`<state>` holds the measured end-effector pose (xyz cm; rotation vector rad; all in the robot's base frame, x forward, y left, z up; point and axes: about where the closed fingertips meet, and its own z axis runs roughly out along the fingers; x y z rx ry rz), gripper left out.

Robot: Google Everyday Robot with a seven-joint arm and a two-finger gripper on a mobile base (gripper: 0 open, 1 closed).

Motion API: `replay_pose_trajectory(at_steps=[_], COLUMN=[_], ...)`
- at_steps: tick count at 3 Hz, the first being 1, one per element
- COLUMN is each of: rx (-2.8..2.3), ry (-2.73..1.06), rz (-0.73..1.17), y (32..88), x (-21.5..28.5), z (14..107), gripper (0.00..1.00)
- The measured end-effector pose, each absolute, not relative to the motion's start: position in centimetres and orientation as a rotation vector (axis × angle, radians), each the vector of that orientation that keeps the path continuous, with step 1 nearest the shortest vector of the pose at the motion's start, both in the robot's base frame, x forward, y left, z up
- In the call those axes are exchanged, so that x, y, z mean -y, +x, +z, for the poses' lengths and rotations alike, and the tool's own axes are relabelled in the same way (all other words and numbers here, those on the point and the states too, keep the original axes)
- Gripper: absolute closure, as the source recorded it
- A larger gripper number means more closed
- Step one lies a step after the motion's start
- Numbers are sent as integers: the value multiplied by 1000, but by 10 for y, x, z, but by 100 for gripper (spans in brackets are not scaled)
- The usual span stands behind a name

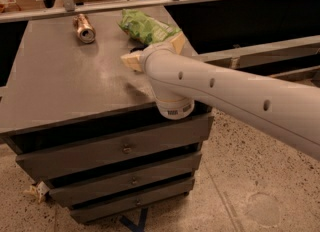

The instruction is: Move rxbar blueberry near green rice chip bag

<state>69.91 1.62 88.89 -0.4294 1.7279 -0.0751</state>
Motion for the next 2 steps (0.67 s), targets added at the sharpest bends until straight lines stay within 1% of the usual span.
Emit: replay_pose_trajectory(at_steps=[1, 2], rx=[-1723, -1728], ry=[-362, -313], rz=[-118, -222], y=[680, 662], x=[24, 77], z=[910, 929], gripper=[0, 0])
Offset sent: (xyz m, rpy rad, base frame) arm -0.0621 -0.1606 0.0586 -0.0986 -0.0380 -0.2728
